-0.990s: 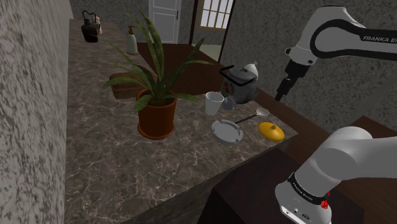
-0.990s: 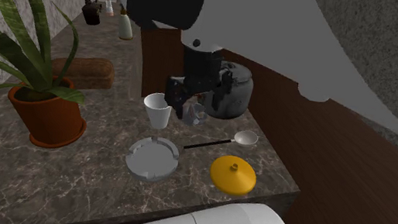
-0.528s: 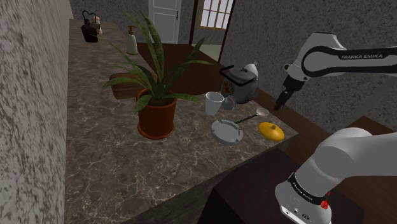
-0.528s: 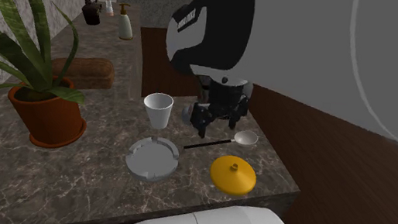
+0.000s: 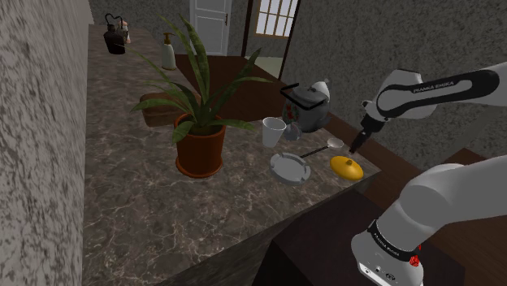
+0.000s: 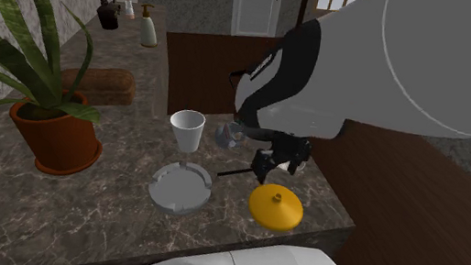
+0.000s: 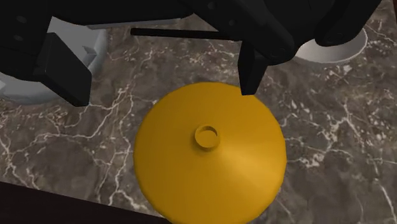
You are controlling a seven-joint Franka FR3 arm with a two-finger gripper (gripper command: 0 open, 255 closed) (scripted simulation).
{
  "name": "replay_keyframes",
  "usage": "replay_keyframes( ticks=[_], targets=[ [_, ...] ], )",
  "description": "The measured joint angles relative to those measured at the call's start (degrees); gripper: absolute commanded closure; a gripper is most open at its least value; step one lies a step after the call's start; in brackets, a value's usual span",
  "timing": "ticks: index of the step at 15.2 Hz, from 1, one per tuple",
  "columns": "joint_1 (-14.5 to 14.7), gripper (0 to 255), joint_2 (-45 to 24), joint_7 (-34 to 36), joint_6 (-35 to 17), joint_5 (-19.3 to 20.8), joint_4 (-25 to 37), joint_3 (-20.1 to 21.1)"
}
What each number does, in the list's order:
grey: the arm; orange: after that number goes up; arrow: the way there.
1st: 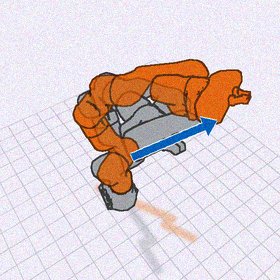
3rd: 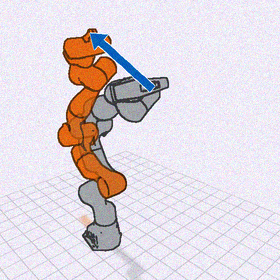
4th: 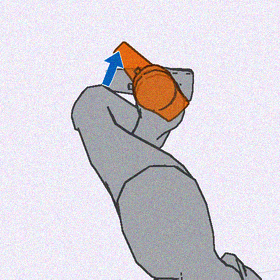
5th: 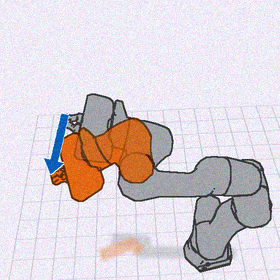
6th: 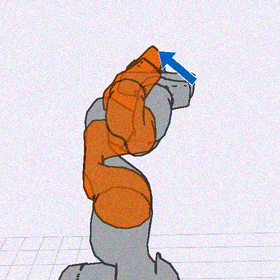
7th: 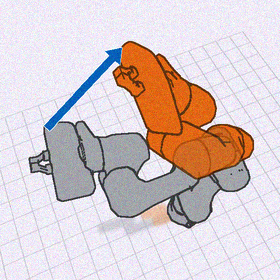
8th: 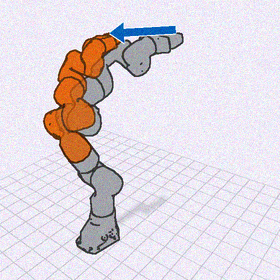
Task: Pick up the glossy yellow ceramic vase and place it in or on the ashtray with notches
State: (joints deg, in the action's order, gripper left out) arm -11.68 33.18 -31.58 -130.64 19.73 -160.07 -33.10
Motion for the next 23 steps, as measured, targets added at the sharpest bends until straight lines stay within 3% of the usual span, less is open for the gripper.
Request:
replay_keyframes(
  ticks=[3,9,17,18,23],
  targets=[
    [1.1,0,-6.5,-3.7,-6.8,-0.4,0.1,-4.9],
    [3.4,0,-12.7,-5.6,-14.2,-2.1,-1.1,-8.0],
    [4.0,0,-14.1,-6.1,-15.9,-2.6,-1.4,-8.7],
    [4.0,255,-14.1,-6.1,-15.9,-2.6,-1.4,-8.7],
    [4.0,255,-14.1,-6.1,-15.9,-2.6,-1.4,-8.7]
  ],
)
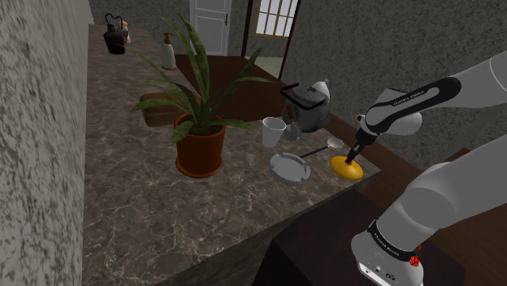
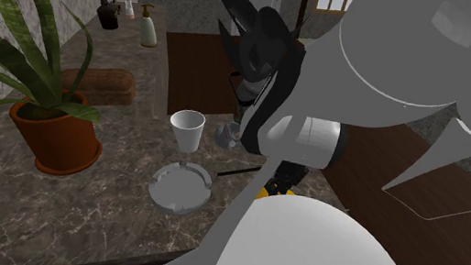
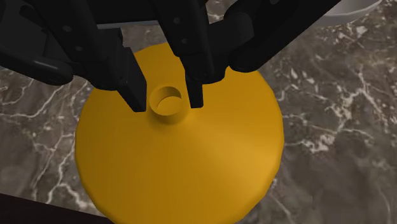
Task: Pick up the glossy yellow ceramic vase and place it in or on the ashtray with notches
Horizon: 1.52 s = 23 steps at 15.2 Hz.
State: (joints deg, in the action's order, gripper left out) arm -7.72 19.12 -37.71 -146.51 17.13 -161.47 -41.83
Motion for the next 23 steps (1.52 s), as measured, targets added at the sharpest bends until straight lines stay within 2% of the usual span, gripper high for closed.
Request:
replay_keyframes(
  ticks=[6,15,23],
  targets=[
    [-0.2,255,0.4,0.2,0.5,0.1,0.1,0.2],
    [-2.9,255,8.5,2.5,10.5,2.1,2.2,4.1],
    [-3.9,255,13.9,3.3,18.8,1.9,5.2,7.0]
  ],
)
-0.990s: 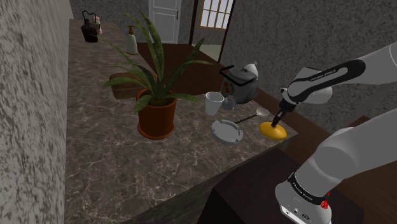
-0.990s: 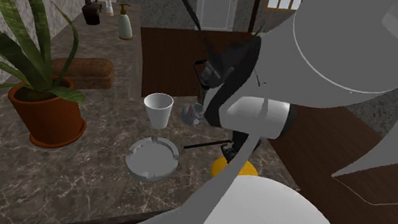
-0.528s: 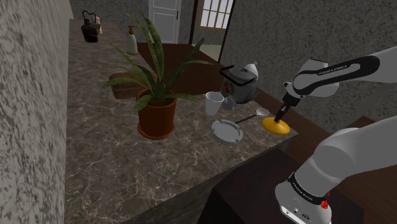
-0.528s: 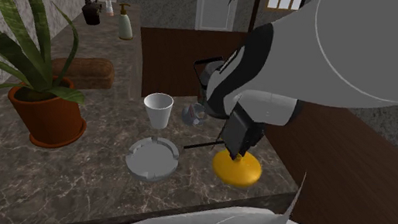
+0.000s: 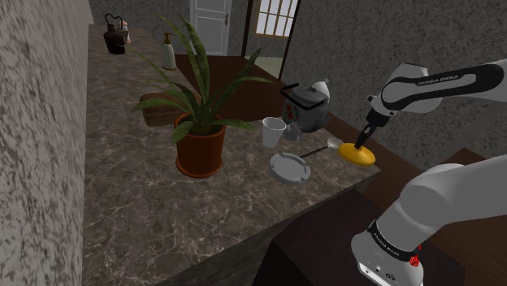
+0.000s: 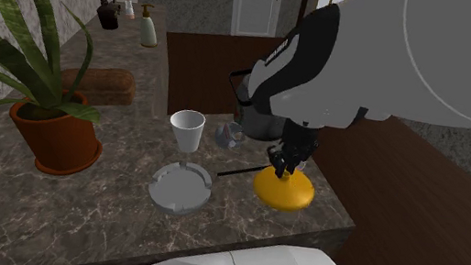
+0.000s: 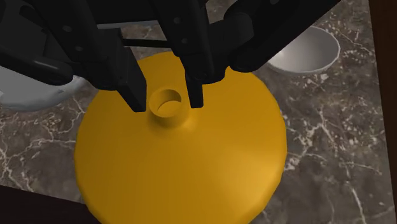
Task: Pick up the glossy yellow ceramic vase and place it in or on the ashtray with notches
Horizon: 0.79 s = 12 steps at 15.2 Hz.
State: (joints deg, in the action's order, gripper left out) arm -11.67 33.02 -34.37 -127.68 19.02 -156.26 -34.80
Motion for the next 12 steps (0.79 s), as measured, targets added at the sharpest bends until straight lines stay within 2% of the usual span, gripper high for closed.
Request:
replay_keyframes(
  ticks=[5,12],
  targets=[
    [1.2,255,1.9,3.1,2.6,-1.4,0.4,3.3],
    [7.5,255,1.4,13.4,3.4,-6.9,1.1,12.0]
  ],
)
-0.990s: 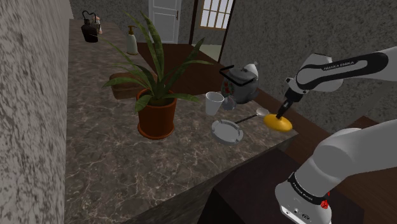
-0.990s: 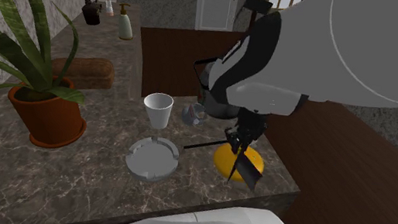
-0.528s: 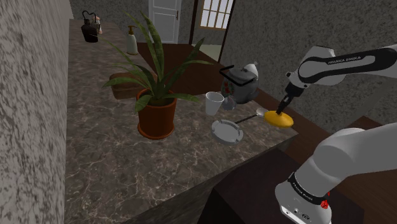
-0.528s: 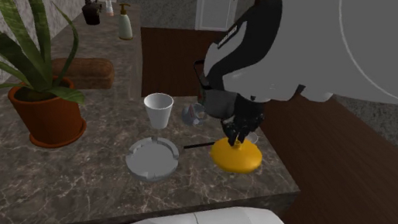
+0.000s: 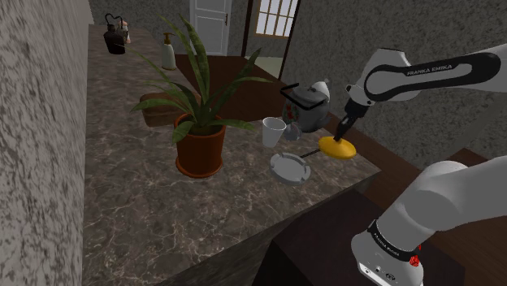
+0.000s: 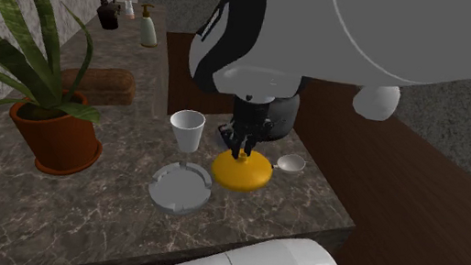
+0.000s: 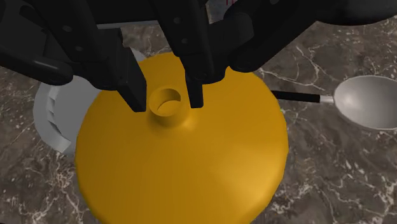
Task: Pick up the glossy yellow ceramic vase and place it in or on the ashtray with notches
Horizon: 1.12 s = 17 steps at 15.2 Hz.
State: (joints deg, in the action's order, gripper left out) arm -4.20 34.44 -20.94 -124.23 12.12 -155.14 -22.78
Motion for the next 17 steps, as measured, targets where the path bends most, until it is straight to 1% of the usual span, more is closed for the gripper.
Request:
replay_keyframes(
  ticks=[2,6,11,13,17],
  targets=[
    [2.1,255,-0.8,3.2,-0.1,-1.8,0.5,2.6],
    [5.9,255,-4.3,8.0,-0.4,-4.9,3.6,6.4],
    [10.3,255,-9.8,14.1,0.0,-8.6,9.4,11.2],
    [11.1,255,-10.9,15.6,-0.9,-9.2,9.5,12.2],
    [11.5,255,-12.8,15.9,-4.2,-9.5,8.1,12.4]
  ],
)
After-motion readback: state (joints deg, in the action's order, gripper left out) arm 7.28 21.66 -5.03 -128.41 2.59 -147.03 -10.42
